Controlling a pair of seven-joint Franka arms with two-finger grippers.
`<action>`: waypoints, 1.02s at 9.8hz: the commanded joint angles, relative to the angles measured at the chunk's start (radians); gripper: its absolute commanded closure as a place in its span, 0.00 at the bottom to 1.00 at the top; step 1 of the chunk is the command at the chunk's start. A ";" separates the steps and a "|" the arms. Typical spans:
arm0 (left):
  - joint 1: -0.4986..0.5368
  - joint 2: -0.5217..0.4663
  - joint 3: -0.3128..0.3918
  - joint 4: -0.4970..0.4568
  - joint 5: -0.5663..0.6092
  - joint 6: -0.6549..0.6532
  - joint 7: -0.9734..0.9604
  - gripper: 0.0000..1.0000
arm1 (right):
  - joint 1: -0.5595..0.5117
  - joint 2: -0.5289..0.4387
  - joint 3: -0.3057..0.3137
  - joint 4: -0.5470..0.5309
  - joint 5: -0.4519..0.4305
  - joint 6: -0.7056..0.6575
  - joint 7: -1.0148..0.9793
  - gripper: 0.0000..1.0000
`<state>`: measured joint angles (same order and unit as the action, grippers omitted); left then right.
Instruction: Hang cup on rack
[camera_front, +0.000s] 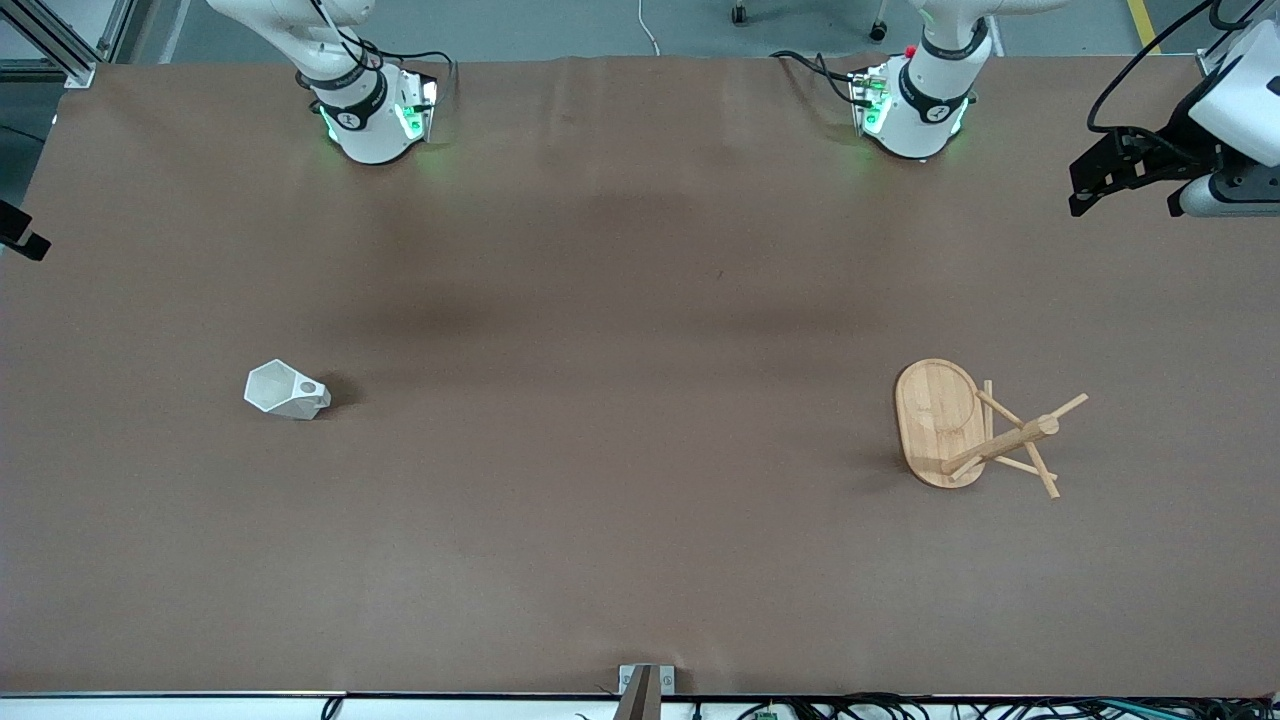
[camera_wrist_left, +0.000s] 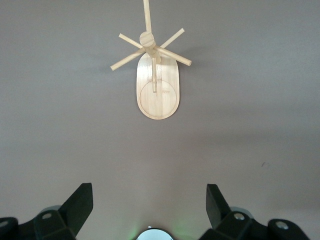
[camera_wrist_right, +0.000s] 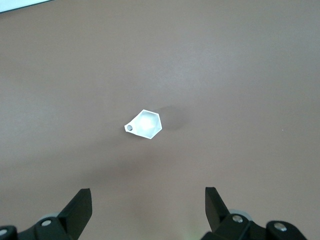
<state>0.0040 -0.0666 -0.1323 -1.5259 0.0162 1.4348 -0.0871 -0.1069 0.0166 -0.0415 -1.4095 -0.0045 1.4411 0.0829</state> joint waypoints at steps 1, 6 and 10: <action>-0.001 0.019 -0.003 -0.013 0.002 -0.004 -0.006 0.00 | -0.002 -0.018 0.005 -0.023 -0.005 0.004 0.011 0.00; 0.008 0.028 -0.001 -0.011 -0.001 -0.004 -0.006 0.00 | -0.002 -0.018 0.005 -0.017 -0.006 0.005 0.011 0.00; 0.004 0.030 -0.001 -0.011 0.002 -0.004 -0.008 0.00 | 0.006 -0.014 0.011 -0.019 -0.015 0.002 -0.090 0.00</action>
<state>0.0089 -0.0532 -0.1310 -1.5259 0.0161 1.4348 -0.0871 -0.1041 0.0166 -0.0329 -1.4096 -0.0045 1.4397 0.0312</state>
